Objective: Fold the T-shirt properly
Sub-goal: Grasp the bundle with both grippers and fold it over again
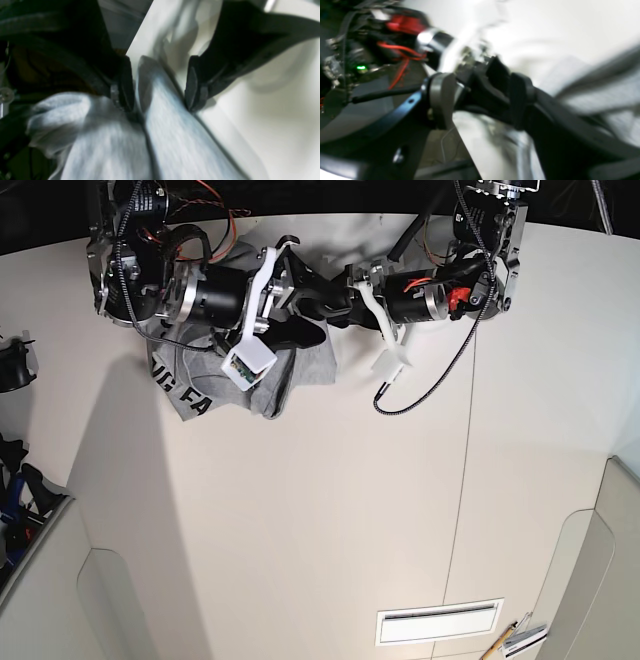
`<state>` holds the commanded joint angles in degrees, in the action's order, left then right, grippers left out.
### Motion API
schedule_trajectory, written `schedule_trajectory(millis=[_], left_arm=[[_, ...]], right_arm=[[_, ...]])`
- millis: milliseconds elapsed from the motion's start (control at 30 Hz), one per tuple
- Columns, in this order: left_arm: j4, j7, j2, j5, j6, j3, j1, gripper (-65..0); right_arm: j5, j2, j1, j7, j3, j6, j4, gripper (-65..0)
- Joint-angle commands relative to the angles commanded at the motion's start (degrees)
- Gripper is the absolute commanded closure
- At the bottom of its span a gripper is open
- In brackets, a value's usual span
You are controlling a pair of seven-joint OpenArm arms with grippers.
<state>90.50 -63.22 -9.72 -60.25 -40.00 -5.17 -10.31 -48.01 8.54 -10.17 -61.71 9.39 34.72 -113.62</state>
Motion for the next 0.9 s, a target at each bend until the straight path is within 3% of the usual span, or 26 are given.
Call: schedule_trajectory(millis=[133,300,367,433,467,633,767,900], left_arm=[[0.4,-0.1,-3.0,-2.1,0.0,0.0,0.0,-35.9],[3.8,-3.8,-7.5,-6.9,0.0,0.1,-0.1,-35.9],[6.7,-3.9,-9.1,-7.2,0.0,0.1,-0.3,-35.9],[9.0,-3.9,-10.2,-7.3,0.0,0.0,-0.6,-35.9],[9.5,-3.9,-10.4,-7.3,0.0,0.1,-0.7,-35.9],[9.6,-3.9,-10.1,-7.2,0.0,0.0,-0.7,-35.9],[9.5,-3.4,-10.1,-6.4,0.0,0.0,-1.2,-35.9],[9.4,0.7,-10.1,-1.9,0.0,0.0,-3.4,-35.9]], right_arm=[[0.5,-0.1,0.0,-0.1,4.4,0.0,-4.2,-34.3],[5.0,-0.8,0.0,-0.9,2.6,-0.76,-11.8,-33.7],[7.5,-0.8,0.0,0.2,-0.9,-2.01,-12.4,-21.9],[9.4,-0.8,0.0,0.7,-5.6,-2.16,-12.4,-1.5],[10.3,-0.8,0.0,0.7,-8.1,-2.14,-12.3,0.0],[11.6,-0.8,0.0,4.3,-17.1,-2.12,-5.7,0.0],[11.6,-0.8,0.5,7.0,-17.5,-1.9,2.5,0.0],[11.6,-0.8,4.9,8.0,-16.1,-1.88,11.6,0.0]])
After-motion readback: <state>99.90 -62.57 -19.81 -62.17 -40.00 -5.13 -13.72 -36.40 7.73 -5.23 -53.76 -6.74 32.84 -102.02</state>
